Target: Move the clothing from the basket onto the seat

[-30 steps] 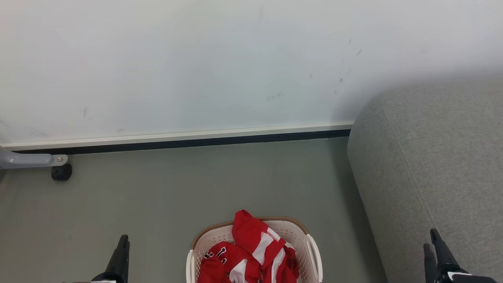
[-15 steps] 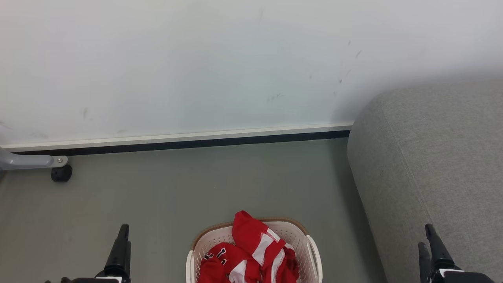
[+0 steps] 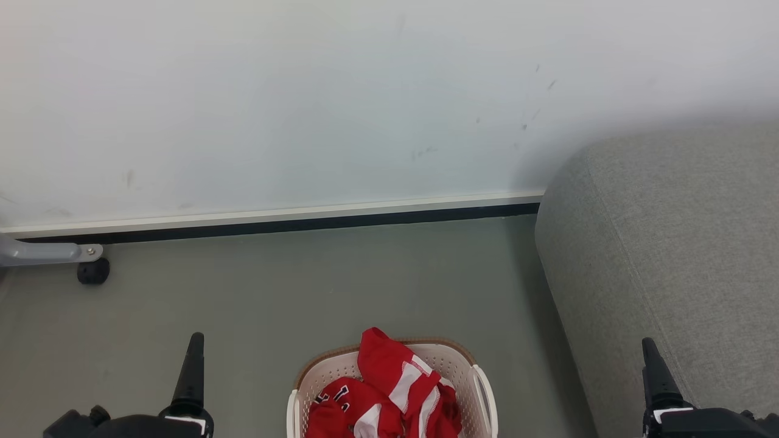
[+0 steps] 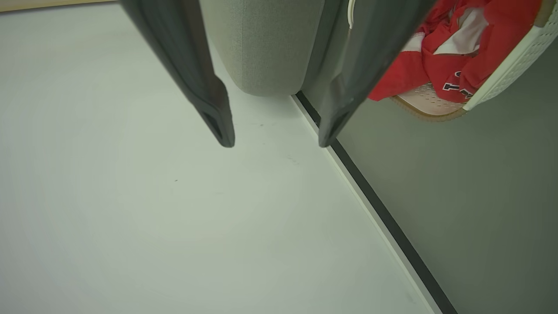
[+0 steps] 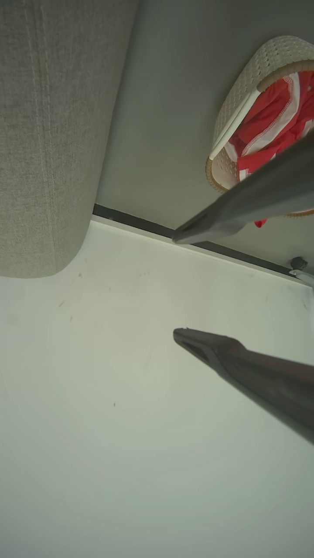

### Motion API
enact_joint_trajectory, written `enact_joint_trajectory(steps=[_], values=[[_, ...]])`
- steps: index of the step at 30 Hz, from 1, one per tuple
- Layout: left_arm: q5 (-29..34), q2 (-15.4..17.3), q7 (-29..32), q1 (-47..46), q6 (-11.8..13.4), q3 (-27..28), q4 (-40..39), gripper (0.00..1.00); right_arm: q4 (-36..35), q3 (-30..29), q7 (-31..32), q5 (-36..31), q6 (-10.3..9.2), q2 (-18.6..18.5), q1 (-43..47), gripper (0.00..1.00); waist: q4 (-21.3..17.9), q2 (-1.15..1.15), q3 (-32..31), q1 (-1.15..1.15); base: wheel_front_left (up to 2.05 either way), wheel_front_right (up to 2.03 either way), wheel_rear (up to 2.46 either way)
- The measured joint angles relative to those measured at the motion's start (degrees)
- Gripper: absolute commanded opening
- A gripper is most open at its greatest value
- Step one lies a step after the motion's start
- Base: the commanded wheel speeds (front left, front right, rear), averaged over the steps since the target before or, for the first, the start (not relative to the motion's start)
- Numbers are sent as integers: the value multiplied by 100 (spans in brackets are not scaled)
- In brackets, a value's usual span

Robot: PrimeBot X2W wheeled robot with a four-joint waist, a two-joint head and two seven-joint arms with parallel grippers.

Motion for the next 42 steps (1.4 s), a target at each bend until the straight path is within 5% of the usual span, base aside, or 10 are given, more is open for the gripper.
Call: enact_joint_trajectory(steps=[42], values=[[4064, 579, -861, 338, 605, -543, -485, 100, -234, 1296, -864, -3812, -611, -345, 3, 100, -98, 0, -141, 0, 0, 0, 0]])
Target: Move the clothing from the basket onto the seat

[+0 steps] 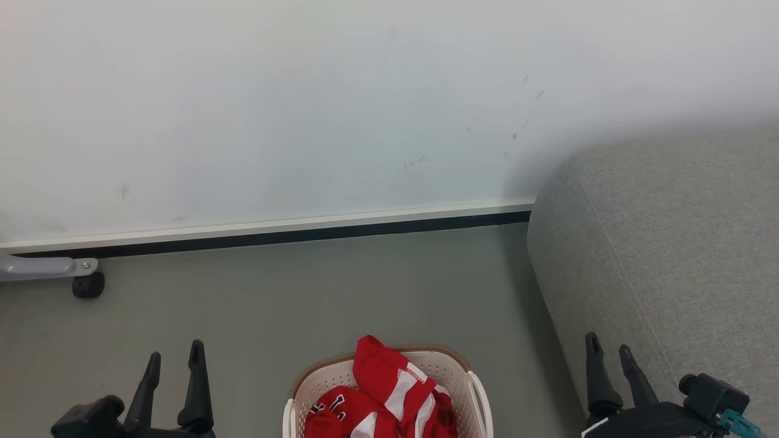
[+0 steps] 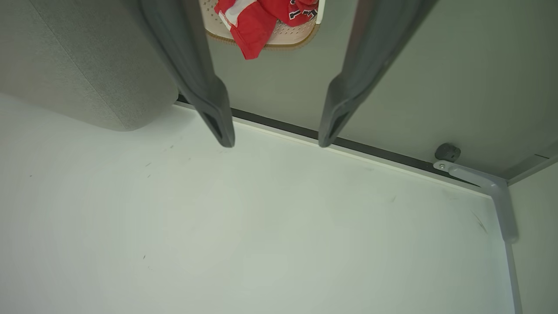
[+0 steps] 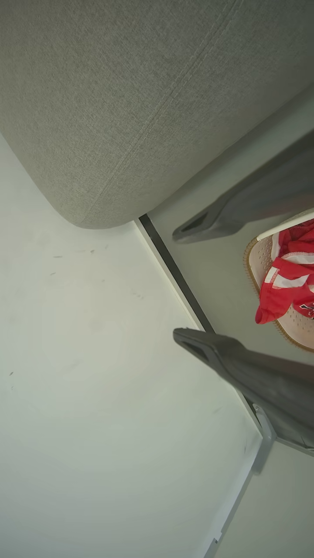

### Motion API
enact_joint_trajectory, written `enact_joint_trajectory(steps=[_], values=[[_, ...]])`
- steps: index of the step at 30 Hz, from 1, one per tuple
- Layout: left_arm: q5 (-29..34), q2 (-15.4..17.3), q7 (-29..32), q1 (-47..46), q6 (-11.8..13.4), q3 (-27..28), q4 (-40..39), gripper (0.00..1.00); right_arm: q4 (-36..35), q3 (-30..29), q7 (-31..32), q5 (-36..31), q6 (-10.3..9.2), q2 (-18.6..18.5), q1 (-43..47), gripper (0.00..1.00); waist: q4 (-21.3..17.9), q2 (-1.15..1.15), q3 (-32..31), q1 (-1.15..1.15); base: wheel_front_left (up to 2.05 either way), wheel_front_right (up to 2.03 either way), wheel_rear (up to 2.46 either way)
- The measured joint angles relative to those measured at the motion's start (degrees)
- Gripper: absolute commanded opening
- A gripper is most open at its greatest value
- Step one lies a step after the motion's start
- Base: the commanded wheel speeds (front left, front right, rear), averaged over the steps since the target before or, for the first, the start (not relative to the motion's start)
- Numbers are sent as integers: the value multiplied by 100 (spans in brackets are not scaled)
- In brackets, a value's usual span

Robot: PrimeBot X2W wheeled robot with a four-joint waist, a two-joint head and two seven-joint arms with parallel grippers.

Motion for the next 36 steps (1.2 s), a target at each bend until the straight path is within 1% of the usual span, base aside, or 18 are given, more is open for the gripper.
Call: enact_joint_trajectory(steps=[6, 29, 36], values=[[439, 19, -147, 54, 80, -44, -97, 100, -40, 143, -144, -456, -65, -34, 3, 100, -20, 0, -20, 0, 0, 0, 0], [2027, 81, -603, 238, 137, -65, -194, 100, -126, 648, -600, -2091, -297, -134, 43, 100, -80, 0, -36, 0, 0, 0, 0], [2043, 78, -603, 238, 131, -52, -190, 100, -124, 645, -600, -2118, -296, -134, 93, 100, -84, 0, -22, 0, 0, 0, 0]])
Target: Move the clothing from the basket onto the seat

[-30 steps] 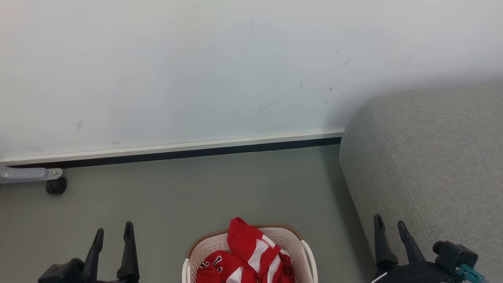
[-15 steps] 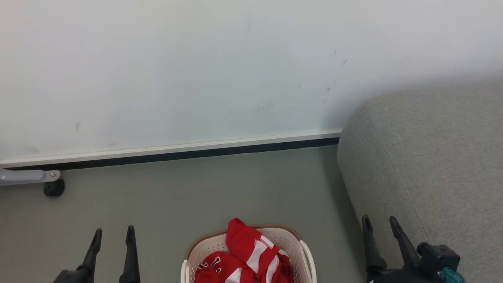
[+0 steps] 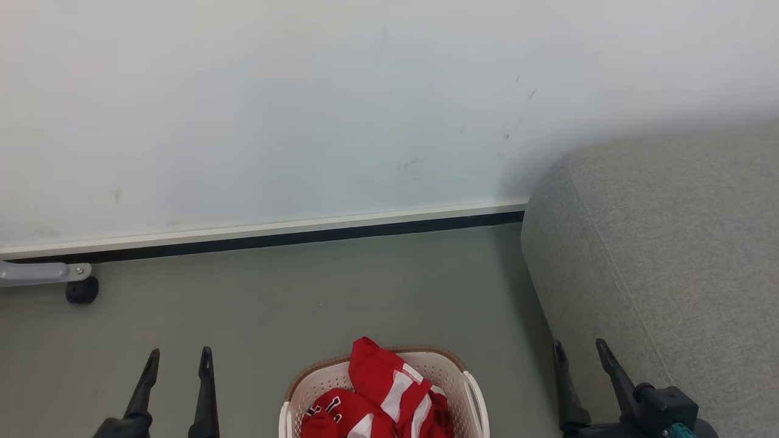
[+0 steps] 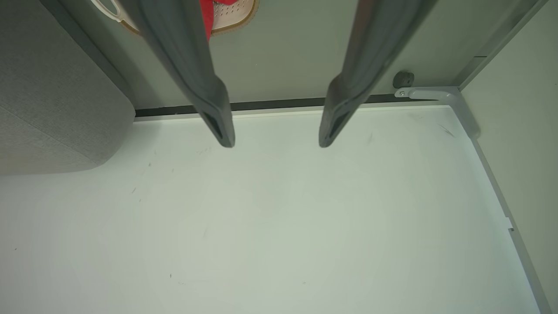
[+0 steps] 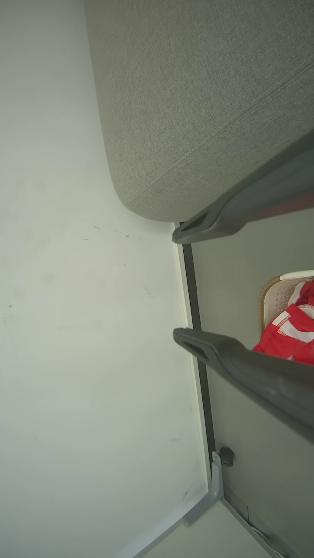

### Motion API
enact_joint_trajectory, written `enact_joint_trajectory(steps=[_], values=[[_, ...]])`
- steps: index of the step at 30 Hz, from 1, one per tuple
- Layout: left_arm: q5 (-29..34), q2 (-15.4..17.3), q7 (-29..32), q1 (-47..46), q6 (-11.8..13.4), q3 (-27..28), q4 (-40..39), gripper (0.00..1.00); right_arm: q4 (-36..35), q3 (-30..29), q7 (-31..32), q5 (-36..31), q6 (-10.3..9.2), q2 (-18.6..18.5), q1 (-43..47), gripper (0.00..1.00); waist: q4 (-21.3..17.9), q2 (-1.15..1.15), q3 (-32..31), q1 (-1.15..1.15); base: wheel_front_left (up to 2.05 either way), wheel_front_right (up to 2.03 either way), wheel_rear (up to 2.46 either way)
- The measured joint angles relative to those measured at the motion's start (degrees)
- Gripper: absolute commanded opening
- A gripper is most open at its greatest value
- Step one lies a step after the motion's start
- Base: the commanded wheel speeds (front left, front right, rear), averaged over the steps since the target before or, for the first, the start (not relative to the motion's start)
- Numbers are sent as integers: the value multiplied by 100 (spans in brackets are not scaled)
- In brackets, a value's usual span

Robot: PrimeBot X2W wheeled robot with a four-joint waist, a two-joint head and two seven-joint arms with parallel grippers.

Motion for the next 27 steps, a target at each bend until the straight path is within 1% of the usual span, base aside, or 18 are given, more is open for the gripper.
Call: enact_joint_trajectory(steps=[22, 27], values=[[63, -64, 0, 104, -62, 65, 2, 100, -20, -74, 0, -48, 9, 10, 5, 100, -11, 0, 110, 0, 0, 0, 0], [94, -70, 0, 107, -144, 23, -24, 100, -98, -103, -1, -73, 10, 11, 5, 100, -24, 0, 213, 0, 0, 0, 0]])
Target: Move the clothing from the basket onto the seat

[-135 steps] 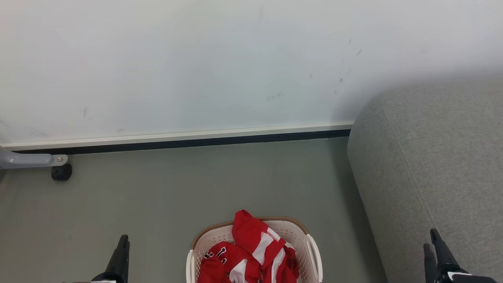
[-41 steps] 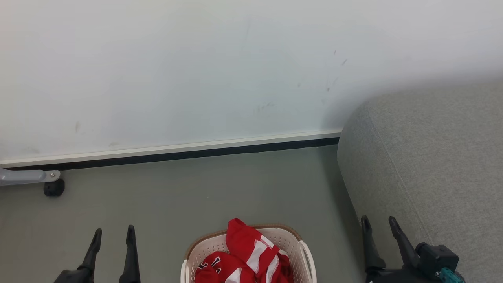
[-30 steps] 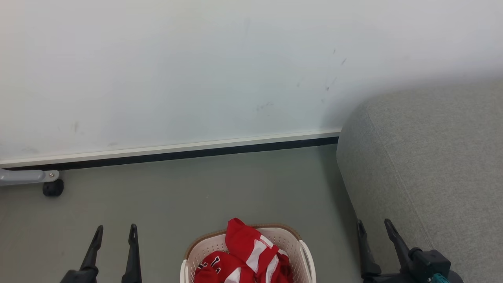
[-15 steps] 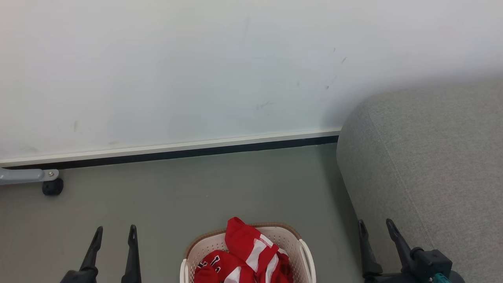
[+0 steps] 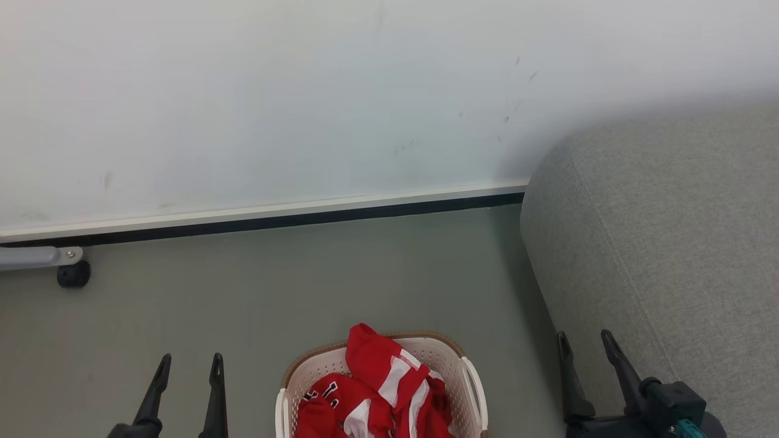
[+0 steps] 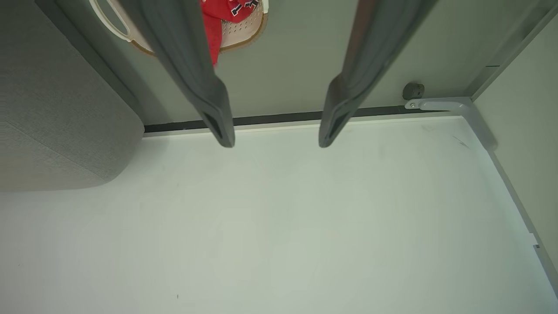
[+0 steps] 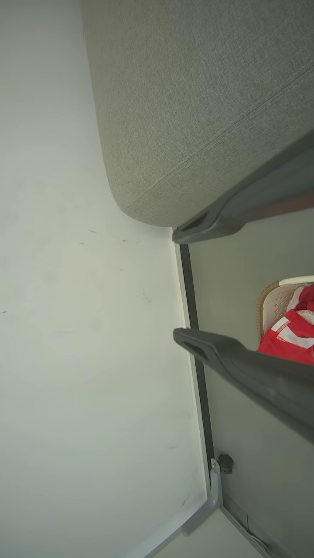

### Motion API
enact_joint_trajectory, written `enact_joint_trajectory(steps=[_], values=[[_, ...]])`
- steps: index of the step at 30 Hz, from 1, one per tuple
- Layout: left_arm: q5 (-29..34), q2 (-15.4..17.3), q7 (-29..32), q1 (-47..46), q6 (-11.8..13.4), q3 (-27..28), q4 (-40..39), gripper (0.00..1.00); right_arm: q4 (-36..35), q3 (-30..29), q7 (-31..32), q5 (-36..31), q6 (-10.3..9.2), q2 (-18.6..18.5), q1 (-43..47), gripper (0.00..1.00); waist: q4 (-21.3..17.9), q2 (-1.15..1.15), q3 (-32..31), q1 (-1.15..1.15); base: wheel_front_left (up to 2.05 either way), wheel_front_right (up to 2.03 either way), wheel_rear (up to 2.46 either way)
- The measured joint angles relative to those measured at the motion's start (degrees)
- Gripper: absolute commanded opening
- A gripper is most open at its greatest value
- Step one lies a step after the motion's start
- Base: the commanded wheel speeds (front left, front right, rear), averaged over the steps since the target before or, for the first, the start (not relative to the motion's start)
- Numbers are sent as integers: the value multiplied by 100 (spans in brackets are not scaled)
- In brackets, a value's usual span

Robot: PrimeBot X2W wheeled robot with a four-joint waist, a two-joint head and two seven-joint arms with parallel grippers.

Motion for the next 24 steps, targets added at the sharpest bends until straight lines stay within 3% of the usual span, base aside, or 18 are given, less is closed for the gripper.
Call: enact_joint_trajectory(steps=[12, 24], values=[[127, -92, 0, -402, -220, -417, 67, 100, -372, -143, -15, -110, -1, 4, -257, 100, -94, 0, 703, 2, 0, 0, 0], [455, -216, 11, -1279, -470, -973, 834, 100, -801, -385, -24, -287, -12, 33, -928, 100, -343, 0, 1655, 2, 0, 0, 0]])
